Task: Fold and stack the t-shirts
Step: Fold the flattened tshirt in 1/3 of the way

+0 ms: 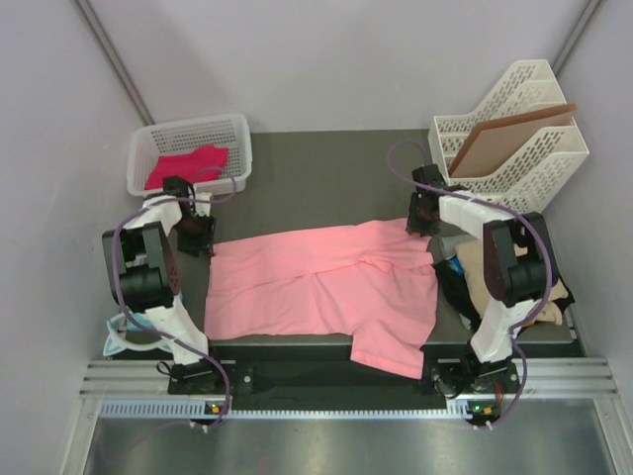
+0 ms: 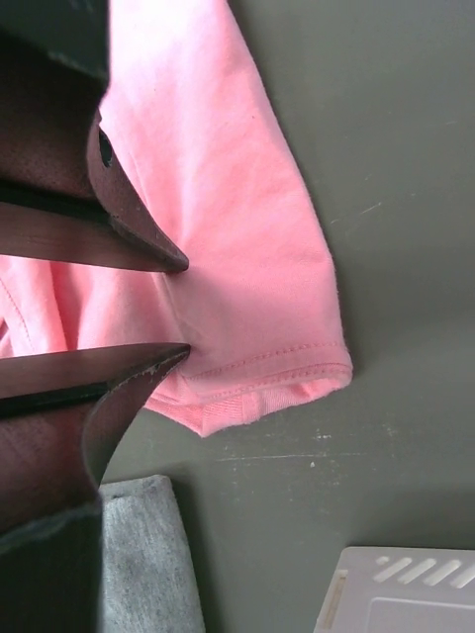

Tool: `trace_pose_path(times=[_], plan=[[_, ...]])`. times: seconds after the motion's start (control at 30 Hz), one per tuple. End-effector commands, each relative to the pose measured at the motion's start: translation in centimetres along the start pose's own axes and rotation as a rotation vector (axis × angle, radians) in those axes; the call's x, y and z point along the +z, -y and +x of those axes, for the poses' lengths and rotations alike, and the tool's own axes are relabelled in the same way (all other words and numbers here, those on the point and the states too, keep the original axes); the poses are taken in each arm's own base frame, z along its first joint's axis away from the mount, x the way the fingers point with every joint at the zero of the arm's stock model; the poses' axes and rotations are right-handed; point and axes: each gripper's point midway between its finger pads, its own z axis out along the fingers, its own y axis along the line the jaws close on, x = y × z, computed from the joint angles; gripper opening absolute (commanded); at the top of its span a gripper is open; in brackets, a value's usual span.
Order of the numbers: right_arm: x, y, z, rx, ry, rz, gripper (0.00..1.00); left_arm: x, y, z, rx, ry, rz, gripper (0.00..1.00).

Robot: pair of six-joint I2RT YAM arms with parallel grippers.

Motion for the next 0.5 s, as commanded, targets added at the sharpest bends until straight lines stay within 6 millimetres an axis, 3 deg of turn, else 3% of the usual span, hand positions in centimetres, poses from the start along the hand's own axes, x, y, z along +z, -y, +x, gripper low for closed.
trace_pose_path(times=[0.0,0.3,0.47], plan=[[-1.6,-0.5,-1.1,-0.018,0.065,-0.009,0.34,0.8,1.2,-0.6,-0.002,0.021,0.048,0.49],[-2.0,-1.7,-0.9,-0.051,0.079,-0.015,0.32,1.8,1.8,-1.1,-0.028,0.03,0.085,0.47],[-2.2,-2.2,-0.8,-0.068,0.084,-0.017,0.31,1.9,1.3,-1.2,-0.046,0.05,0.063,0.31]])
